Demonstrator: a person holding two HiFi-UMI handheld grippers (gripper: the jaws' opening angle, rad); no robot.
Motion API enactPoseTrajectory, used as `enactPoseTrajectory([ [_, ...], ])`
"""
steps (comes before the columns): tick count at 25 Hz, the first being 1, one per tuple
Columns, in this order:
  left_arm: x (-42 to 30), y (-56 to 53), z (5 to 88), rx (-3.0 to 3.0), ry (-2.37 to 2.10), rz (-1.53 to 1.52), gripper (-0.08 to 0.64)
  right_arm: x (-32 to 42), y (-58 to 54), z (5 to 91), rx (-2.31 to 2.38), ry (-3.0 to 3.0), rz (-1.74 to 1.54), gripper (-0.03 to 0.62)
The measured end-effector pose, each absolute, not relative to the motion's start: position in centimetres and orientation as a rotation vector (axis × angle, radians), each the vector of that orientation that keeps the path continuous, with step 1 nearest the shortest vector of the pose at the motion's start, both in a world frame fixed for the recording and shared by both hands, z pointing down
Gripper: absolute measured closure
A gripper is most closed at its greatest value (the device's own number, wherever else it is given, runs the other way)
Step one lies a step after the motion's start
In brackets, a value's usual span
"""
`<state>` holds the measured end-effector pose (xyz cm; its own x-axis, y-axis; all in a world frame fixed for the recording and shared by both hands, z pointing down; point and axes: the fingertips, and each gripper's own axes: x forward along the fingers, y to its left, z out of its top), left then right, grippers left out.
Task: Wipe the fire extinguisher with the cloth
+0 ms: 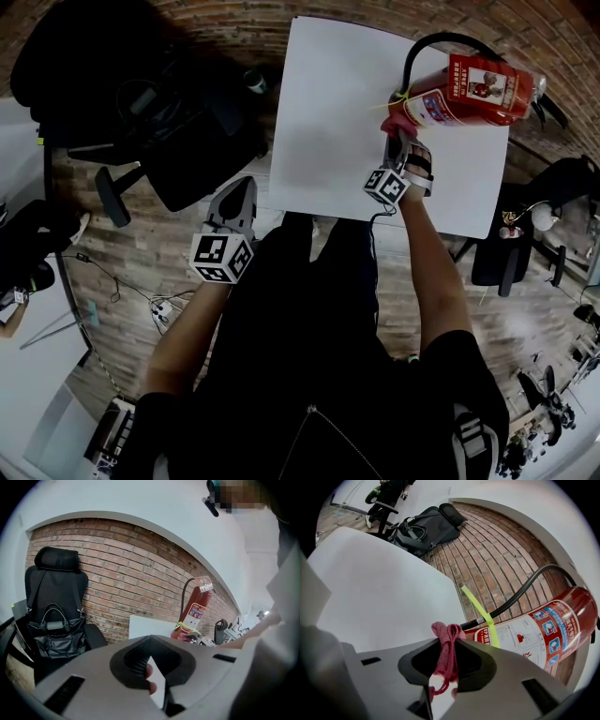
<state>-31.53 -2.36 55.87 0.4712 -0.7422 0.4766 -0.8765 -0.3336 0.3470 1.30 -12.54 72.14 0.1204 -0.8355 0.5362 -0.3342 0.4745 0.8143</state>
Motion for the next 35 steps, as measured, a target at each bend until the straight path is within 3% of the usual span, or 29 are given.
enactPoseTrajectory([
  [23,-34.4,-1.1,56.3,2.117,-1.412,0.306,0.534,1.7,-12.2,78.2,0.979,-1.433,-0.326,0.491],
  [28,-33.9,-1.1,55.8,2.136,-1.394,0.279,0.534,0.3,-12.1,72.9,1.054,-1.46,-0.386,0.491],
  [35,-32.6,-2.1,54.5,2.172,-1.348,0.199,0.534,-2.7,-12.4,58.1,1.206,-1.433,-0.588,0.491],
])
